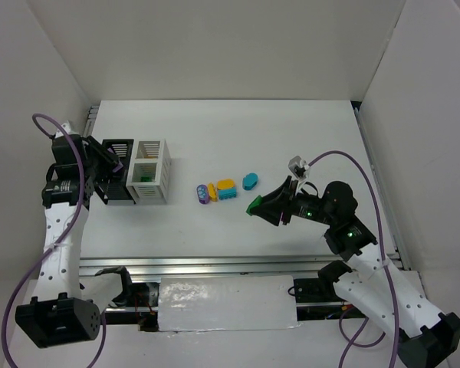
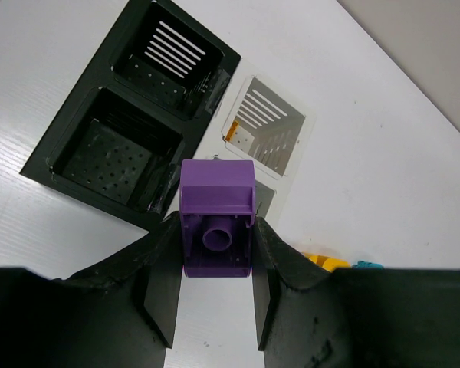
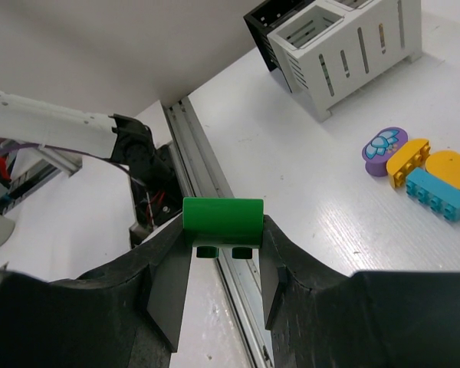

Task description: Sort the legos into containers by color

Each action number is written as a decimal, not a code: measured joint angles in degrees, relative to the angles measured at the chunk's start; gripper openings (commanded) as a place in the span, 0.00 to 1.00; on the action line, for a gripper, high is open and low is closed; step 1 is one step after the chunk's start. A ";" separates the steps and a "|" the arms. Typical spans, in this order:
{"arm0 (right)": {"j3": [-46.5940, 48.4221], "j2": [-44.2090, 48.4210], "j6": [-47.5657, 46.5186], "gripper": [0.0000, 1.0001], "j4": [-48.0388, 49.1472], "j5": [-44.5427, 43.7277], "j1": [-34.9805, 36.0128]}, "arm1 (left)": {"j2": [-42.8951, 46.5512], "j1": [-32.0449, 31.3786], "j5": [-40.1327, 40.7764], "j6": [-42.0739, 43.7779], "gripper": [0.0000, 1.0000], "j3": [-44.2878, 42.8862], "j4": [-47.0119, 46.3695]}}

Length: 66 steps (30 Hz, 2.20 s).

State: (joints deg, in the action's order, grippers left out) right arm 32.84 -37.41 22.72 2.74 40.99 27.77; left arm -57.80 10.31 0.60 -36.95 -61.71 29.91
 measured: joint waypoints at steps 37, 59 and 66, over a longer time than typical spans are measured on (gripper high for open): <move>-0.31 -0.72 0.63 0.00 1.11 2.78 0.11 | -11.47 0.02 17.18 -14.27 0.49 3.96 -5.42; 8.37 -13.53 0.57 0.00 -3.43 -11.52 11.04 | -5.77 0.00 11.89 -9.90 1.00 -1.49 -0.33; 27.21 -37.46 2.12 0.00 -4.39 -29.38 21.11 | 3.58 -0.04 8.96 -0.33 1.00 -8.31 4.52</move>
State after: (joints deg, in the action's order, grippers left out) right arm 60.05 -74.87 24.84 -1.65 11.62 48.88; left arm -54.22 10.26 9.56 -37.28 -70.02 34.44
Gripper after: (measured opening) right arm 0.441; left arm 0.995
